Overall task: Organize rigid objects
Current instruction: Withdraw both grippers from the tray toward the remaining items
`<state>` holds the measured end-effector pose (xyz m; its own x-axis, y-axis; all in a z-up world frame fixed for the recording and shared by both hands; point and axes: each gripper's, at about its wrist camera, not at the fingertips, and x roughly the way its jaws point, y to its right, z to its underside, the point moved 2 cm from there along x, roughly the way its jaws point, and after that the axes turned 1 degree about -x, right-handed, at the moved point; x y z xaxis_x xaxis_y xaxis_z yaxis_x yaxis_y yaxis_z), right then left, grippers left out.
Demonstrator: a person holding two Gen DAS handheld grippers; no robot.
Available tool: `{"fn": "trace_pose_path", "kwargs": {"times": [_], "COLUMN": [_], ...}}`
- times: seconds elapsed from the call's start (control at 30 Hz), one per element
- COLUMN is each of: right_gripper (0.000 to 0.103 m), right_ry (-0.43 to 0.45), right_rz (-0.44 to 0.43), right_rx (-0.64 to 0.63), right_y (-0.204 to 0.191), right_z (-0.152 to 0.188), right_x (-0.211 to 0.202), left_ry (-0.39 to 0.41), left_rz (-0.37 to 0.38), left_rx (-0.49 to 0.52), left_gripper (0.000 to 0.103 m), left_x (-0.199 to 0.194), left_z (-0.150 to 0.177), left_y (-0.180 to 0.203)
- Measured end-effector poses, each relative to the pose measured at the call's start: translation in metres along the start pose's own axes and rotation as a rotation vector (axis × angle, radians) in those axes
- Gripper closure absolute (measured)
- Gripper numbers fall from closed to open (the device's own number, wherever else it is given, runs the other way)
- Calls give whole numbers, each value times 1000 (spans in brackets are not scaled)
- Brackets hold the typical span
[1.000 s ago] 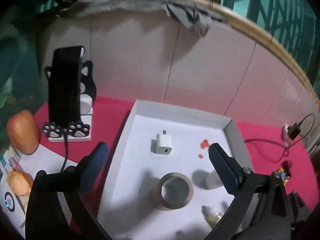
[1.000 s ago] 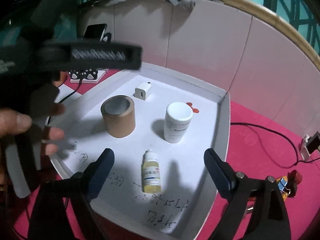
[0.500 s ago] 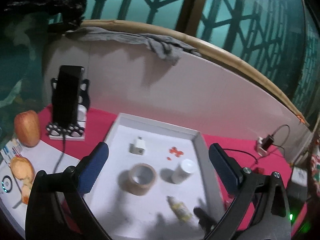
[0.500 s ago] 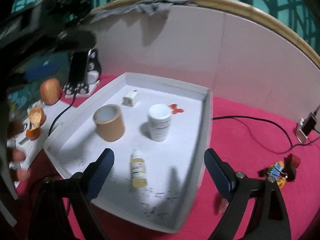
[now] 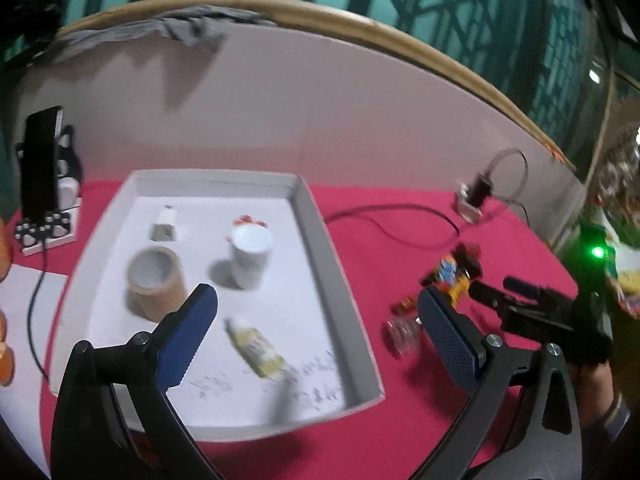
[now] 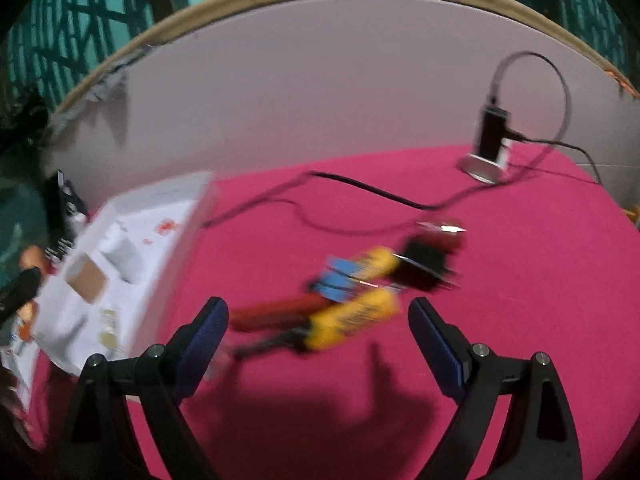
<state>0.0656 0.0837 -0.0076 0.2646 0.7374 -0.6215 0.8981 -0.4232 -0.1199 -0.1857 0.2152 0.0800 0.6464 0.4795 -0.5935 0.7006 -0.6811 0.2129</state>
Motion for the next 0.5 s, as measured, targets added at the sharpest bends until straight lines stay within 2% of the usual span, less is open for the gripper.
{"fn": "trace_pose_path", "kwargs": {"times": [0.2, 0.37, 0.5], "right_gripper": [11, 11, 11], "right_ry": [-65, -95, -126], "right_rz": [-12, 1, -26], "right_rx": [-166, -249, -271], "right_y": [5, -7, -22], "right_z": [21, 11, 1], "right_x": [18, 38, 58], "left_ry": [-60, -72, -81], "left_rz": [53, 57, 50], "left_rx": [89, 107, 107], "left_gripper": [2, 2, 2], "left_x": [10, 14, 14], "left_z": [15, 18, 19], "left_y": [27, 34, 34]}}
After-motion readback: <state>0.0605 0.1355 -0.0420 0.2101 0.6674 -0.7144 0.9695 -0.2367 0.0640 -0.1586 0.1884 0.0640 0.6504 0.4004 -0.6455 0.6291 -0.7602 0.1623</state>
